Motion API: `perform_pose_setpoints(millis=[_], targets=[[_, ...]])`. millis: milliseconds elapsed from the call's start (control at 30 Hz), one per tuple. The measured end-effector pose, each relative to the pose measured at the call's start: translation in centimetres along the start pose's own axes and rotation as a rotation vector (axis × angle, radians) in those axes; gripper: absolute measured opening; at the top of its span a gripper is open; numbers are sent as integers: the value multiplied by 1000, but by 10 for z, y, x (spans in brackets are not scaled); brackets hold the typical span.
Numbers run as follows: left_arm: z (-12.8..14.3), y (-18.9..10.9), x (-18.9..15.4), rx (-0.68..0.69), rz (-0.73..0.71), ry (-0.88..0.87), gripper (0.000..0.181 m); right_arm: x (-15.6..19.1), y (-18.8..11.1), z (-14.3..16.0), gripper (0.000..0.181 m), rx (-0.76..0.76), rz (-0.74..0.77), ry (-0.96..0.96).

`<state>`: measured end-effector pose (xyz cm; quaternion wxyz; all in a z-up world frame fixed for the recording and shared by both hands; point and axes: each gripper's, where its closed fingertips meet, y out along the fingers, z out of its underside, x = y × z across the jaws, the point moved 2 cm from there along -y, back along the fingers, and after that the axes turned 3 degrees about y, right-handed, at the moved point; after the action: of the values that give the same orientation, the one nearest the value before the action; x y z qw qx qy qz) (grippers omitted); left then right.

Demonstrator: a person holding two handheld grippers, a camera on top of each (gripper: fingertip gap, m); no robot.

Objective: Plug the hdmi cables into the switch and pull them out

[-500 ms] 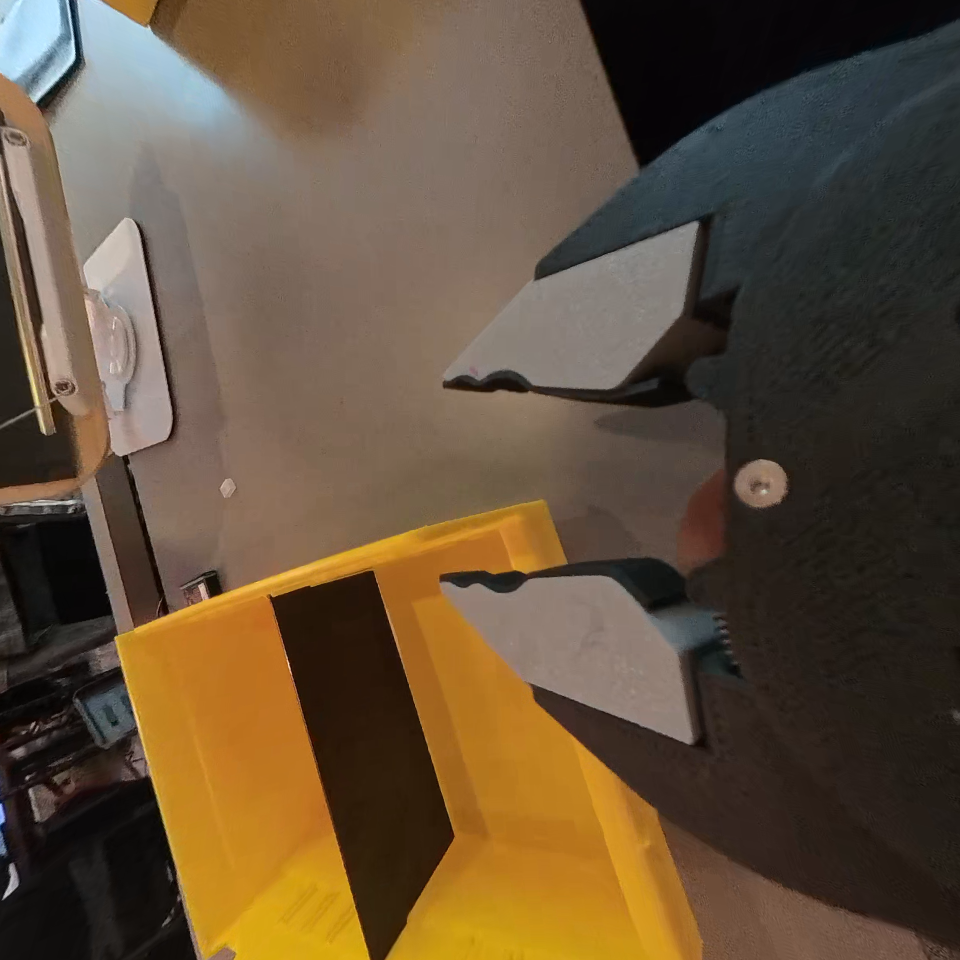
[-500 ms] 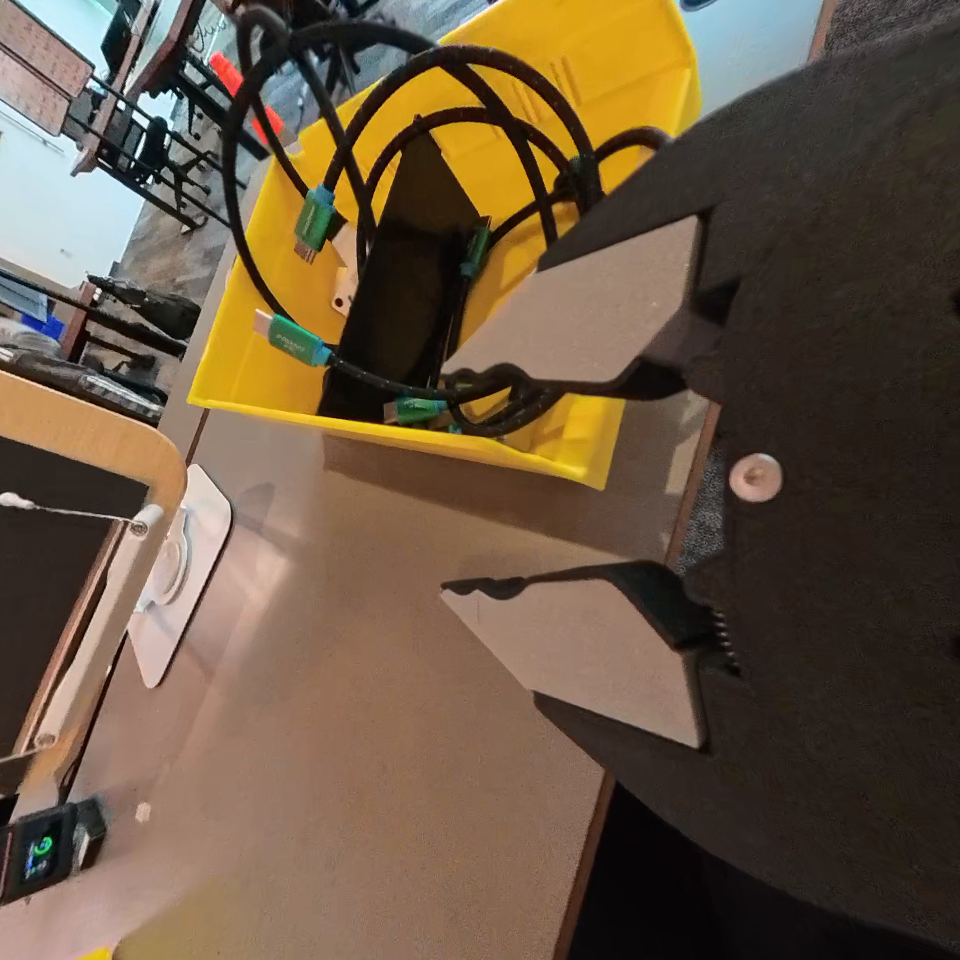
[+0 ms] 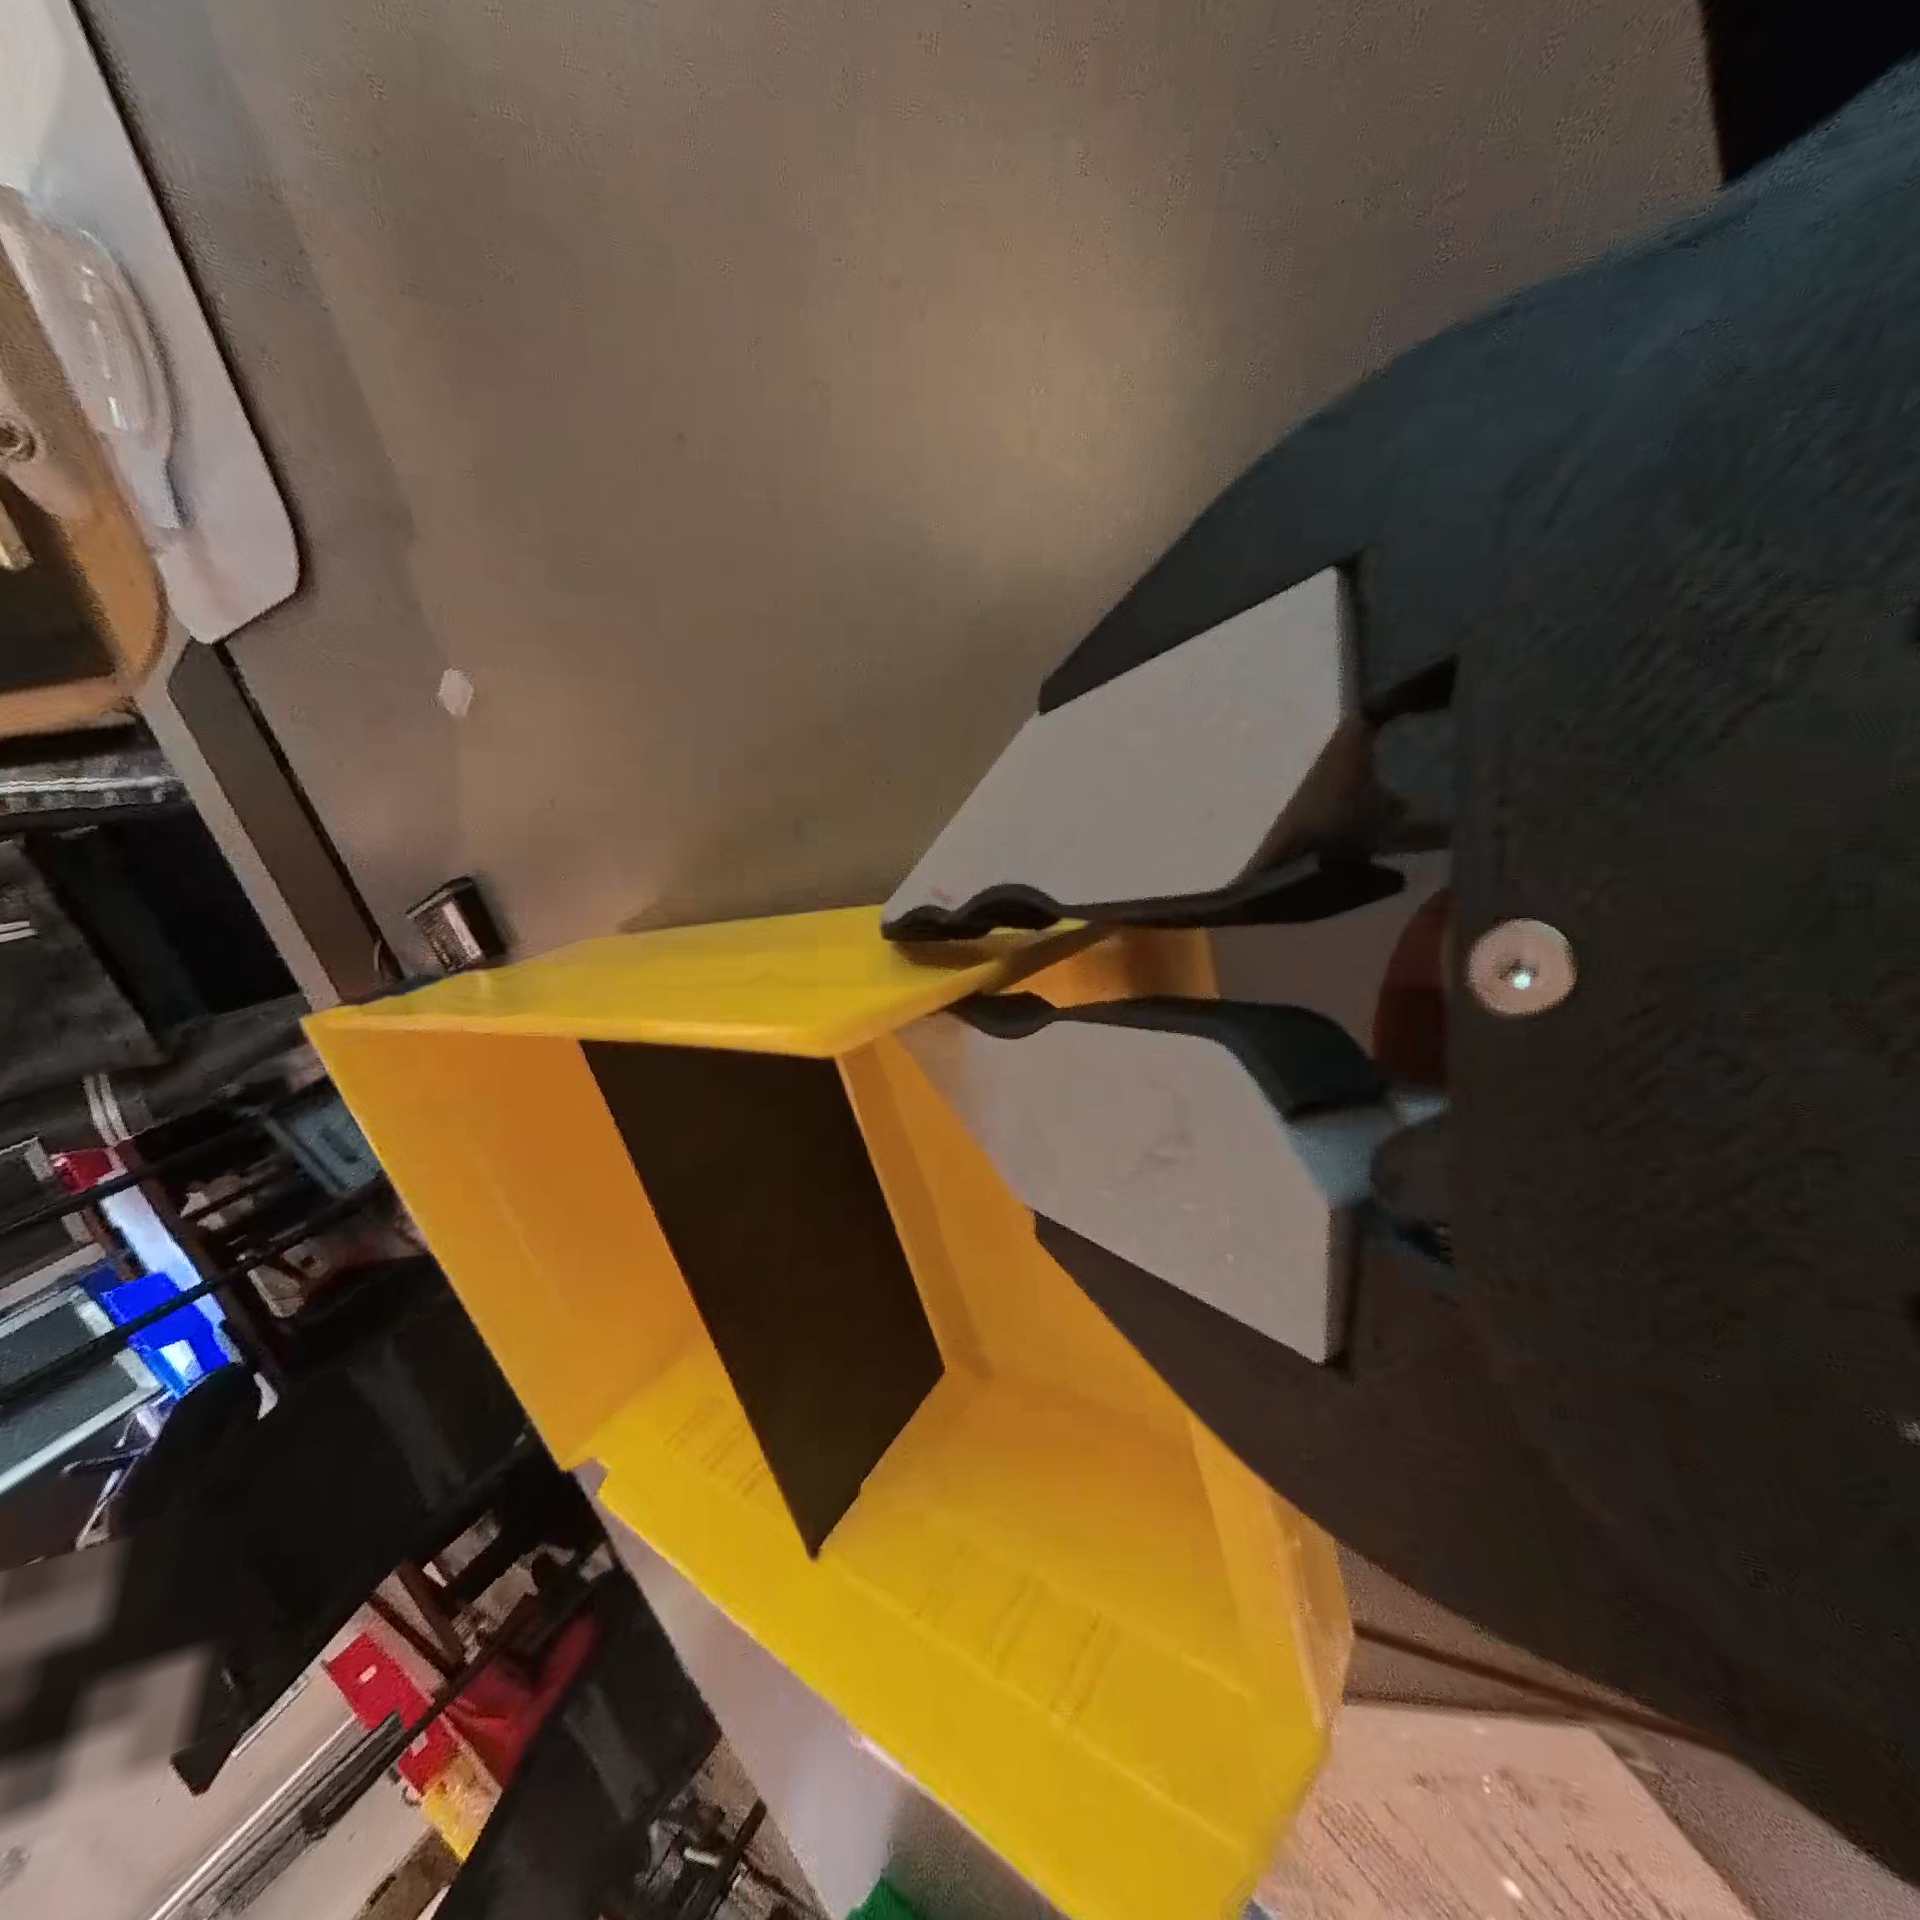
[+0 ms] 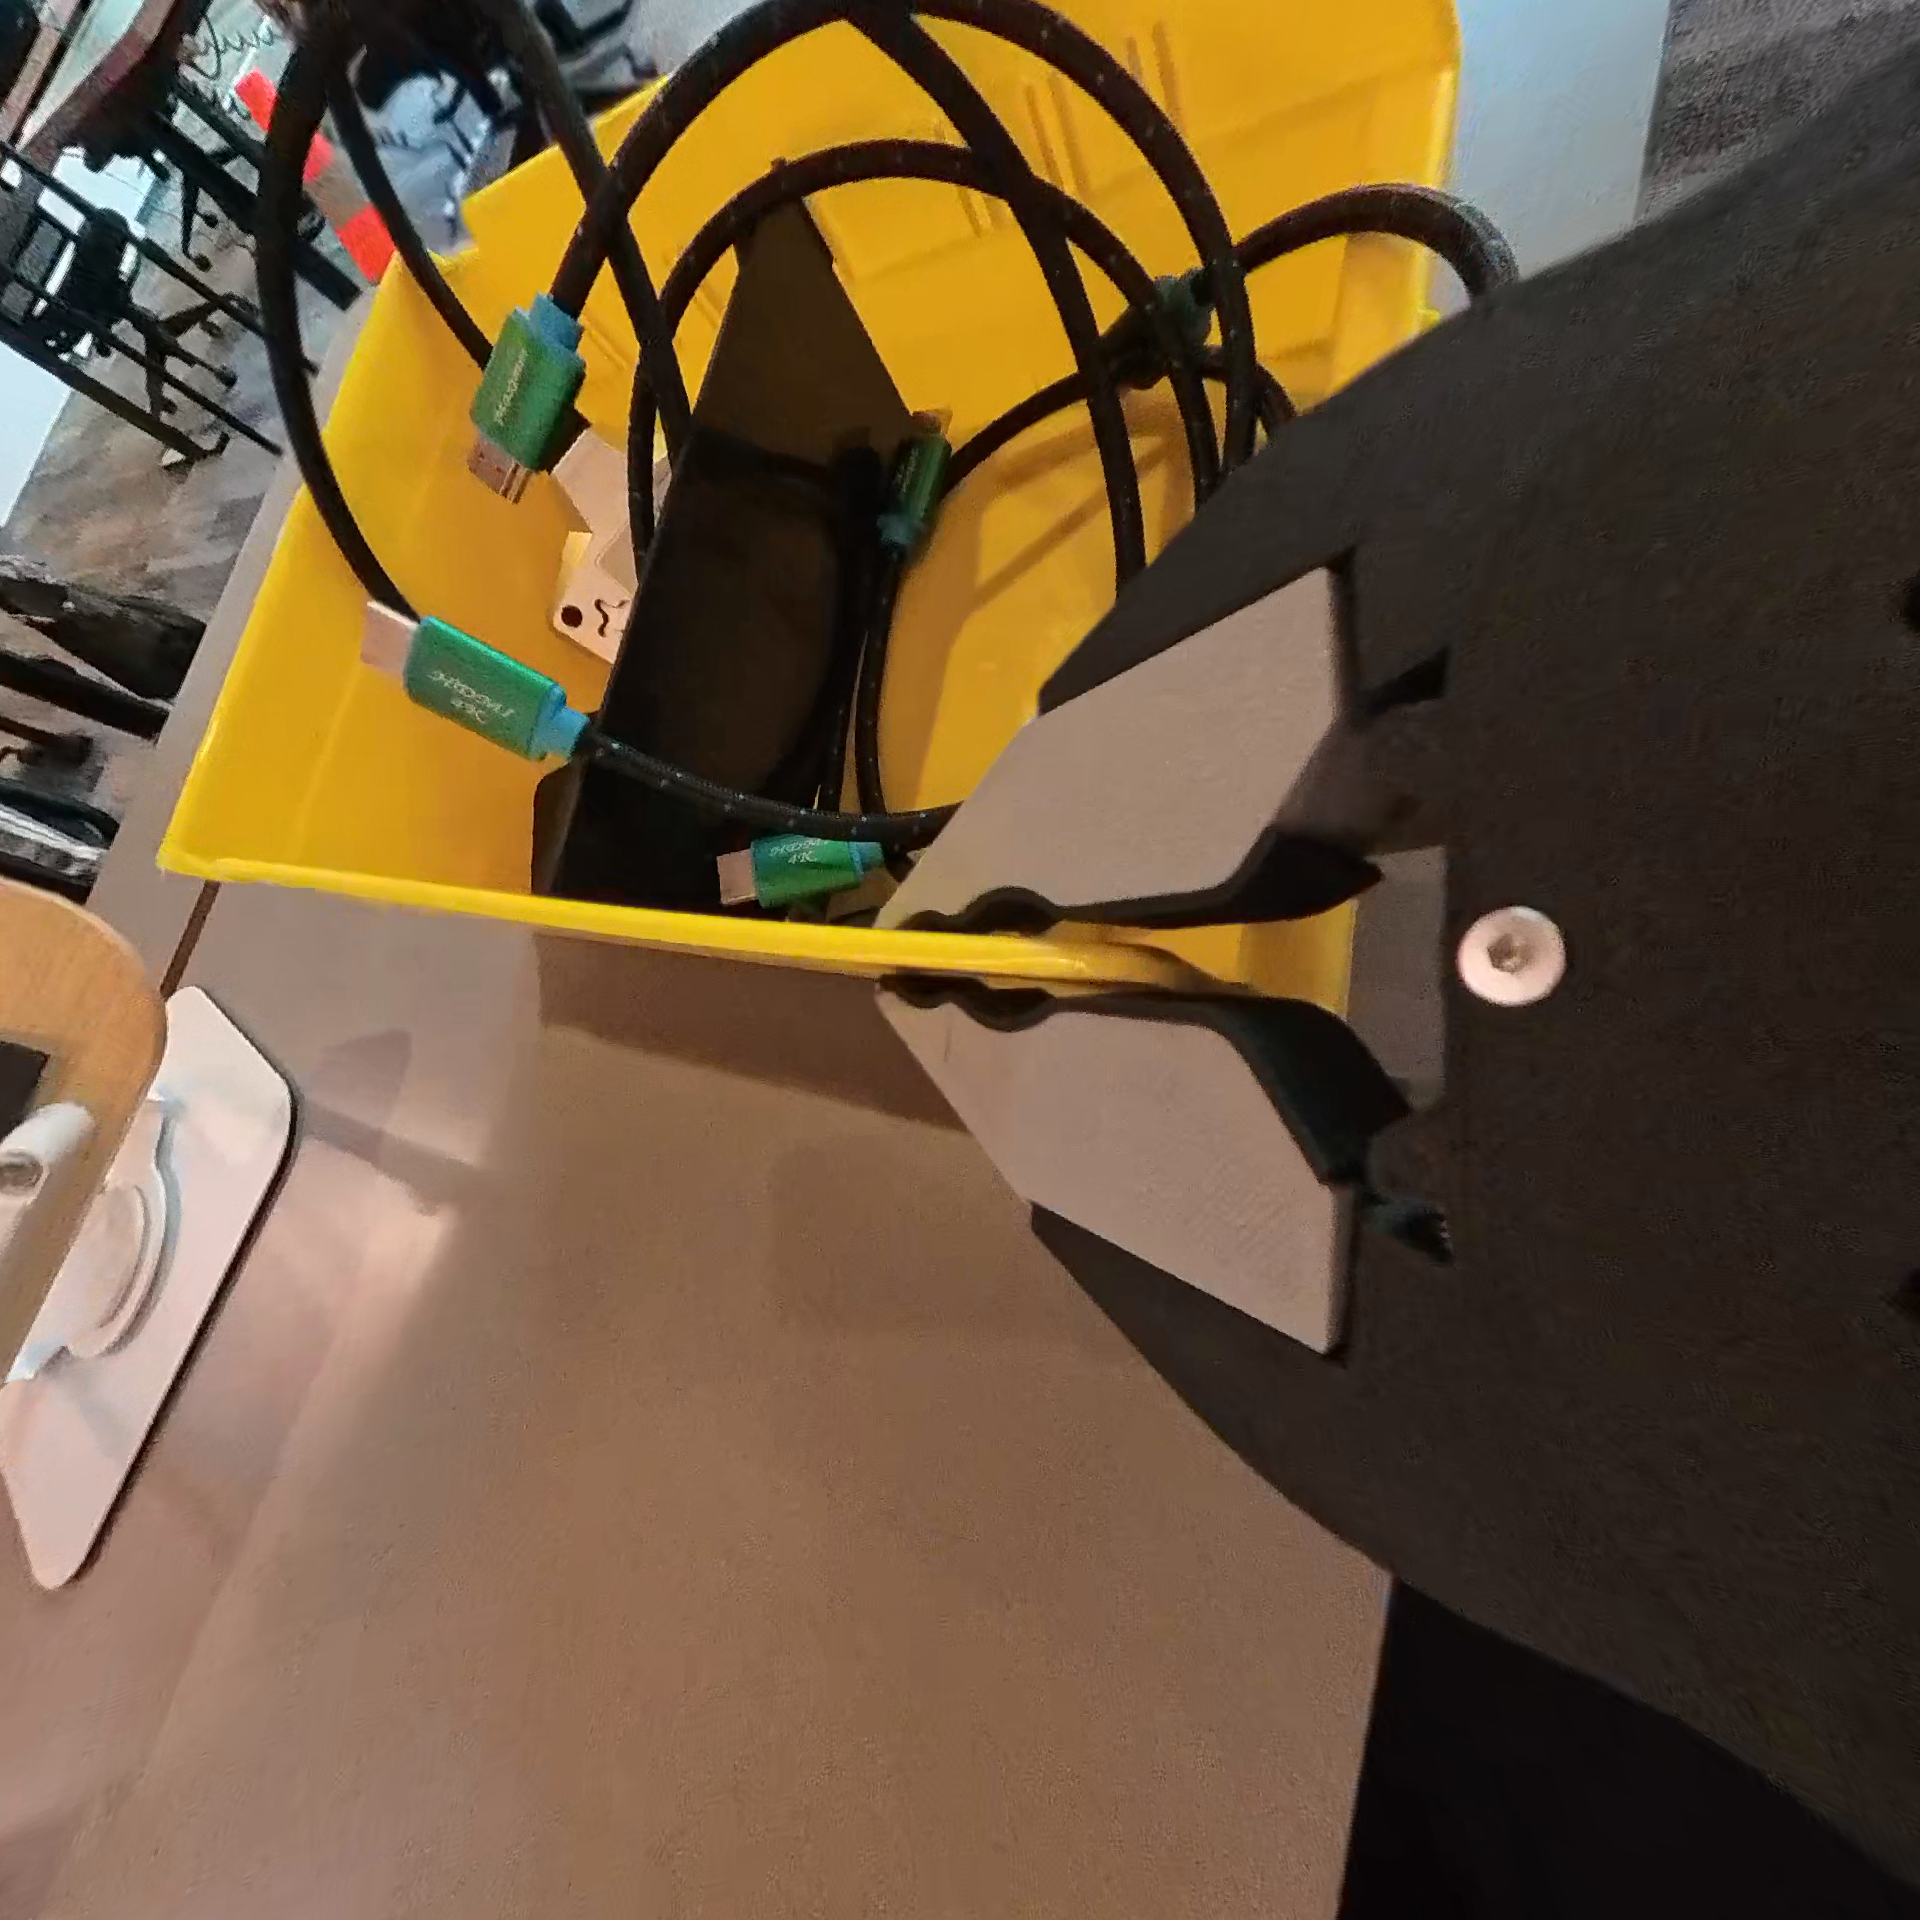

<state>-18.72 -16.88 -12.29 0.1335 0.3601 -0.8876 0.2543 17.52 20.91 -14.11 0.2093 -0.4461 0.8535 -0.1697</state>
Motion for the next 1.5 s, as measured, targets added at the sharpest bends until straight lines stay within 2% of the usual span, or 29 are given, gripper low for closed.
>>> perform_pose_setpoints(millis=[100,200,367,533,667,800,867,933,1000,1067,1200,1333,1500], targets=[[-16,-17,24,-66,-11,-59,5,29,-12,0,5,15,-55,-16],[-34,-37,44,-133,-43,-64,5,74,-26,-3,11,37,-134,-64],[-68,-90,69,-309,-116,-62,5,170,-48,-14,15,18,-307,-169],[-77,-132,86,-383,-203,-38,5,273,-57,-34,13,-40,-487,-249],[-79,-147,94,-406,-243,-28,5,374,-59,-59,21,-92,-642,-314],[-82,-150,96,-440,-237,-48,5,472,-37,-97,26,-149,-701,-367],[-81,-149,96,-444,-237,-42,5,505,-34,-121,29,-185,-699,-347],[-79,-149,97,-442,-240,-35,5,522,-53,-142,38,-242,-752,-323],[-78,-150,100,-444,-244,-37,5,520,-80,-154,42,-326,-803,-342],[-78,-153,101,-450,-245,-38,5,501,-103,-157,41,-392,-846,-368],[-90,-161,82,-491,-191,-14,4,431,-120,-151,40,-446,-867,-389],[-120,-173,23,-572,-22,36,4,341,-117,-135,39,-371,-824,-339],[-147,-185,-90,-643,277,132,5,222,-128,-106,34,-320,-720,-256]])
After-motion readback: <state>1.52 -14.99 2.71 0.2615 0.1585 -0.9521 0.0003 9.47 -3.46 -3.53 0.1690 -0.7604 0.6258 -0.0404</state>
